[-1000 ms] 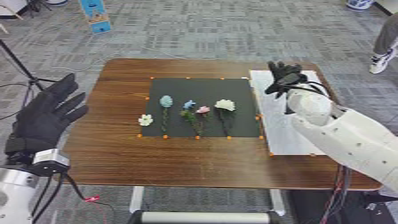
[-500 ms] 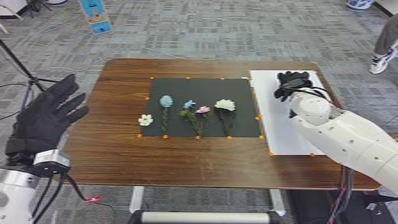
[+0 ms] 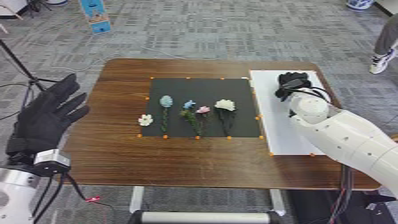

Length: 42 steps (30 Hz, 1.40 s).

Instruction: Arrange flowers

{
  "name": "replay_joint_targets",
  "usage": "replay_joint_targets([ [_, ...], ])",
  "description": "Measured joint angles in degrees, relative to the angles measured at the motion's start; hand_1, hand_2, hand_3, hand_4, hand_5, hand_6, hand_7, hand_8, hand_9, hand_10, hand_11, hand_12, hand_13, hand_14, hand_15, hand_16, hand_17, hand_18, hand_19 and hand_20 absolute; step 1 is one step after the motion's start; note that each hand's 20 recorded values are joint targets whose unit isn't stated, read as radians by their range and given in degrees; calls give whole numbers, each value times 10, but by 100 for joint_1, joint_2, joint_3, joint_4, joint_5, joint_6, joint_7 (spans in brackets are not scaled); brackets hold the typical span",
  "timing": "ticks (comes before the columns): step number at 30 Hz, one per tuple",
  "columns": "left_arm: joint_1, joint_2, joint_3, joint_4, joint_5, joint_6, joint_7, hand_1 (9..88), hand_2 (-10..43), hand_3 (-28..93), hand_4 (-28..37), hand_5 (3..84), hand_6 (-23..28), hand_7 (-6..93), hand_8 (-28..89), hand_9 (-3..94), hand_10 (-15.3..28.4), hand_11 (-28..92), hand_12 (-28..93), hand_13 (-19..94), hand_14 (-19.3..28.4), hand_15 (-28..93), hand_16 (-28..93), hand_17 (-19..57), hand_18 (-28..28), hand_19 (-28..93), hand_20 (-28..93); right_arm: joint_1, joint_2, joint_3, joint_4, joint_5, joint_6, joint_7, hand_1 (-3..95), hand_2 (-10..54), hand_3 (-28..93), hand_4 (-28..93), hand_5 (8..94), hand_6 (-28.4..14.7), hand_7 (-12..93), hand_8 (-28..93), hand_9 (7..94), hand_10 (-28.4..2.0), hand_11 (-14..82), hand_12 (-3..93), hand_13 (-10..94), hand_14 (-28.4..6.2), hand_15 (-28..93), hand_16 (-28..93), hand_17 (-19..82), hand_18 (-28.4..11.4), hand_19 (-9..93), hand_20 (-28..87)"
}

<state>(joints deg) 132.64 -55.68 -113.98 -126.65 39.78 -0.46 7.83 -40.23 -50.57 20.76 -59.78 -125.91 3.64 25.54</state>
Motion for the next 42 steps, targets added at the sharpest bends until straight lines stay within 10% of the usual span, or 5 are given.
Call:
replay_joint_targets([
  [10, -2, 22, -3, 2, -2, -4, -3, 223, -85, 664, -283, 241, 16, 151, -84, 188, 85, 110, 185, 141, 135, 111, 44, -117, 191, 369, 83, 131, 64, -97, -176, -98, -725, 632, 368, -95, 852, -259, 504, 18, 326, -140, 597, -117, 268, 225, 594, -83, 730, 302, 324, -202, 852, 554],
  [15, -3, 25, -3, 2, -3, -4, -4, 224, -82, 661, -283, 241, 16, 151, -85, 188, 85, 110, 184, 141, 136, 111, 44, -117, 190, 369, 83, 120, 103, -123, -164, -111, -452, 577, 481, -95, 794, -278, 600, 24, 487, 46, 761, -67, 195, 456, 632, -62, 723, 386, 348, -190, 871, 555],
  [24, 9, 17, -4, -2, -4, -2, -4, 224, -82, 663, -283, 241, 16, 152, -85, 187, 86, 112, 184, 141, 135, 110, 44, -118, 191, 369, 83, -90, 216, -112, -304, -104, 255, 271, 520, -95, 808, -282, 679, 27, 510, 43, 830, -55, 223, 502, 669, -56, 727, 416, 373, -192, 890, 559],
  [42, 25, -13, -34, -15, -4, 3, -4, 221, -83, 668, -283, 240, 15, 152, -84, 186, 86, 108, 183, 140, 134, 109, 43, -118, 190, 369, 82, -1442, 1032, 1083, -3095, 83, 474, -976, 513, -95, 816, -281, 692, 28, 499, 43, 839, -57, 210, 502, 669, -58, 728, 427, 374, -190, 895, 562],
])
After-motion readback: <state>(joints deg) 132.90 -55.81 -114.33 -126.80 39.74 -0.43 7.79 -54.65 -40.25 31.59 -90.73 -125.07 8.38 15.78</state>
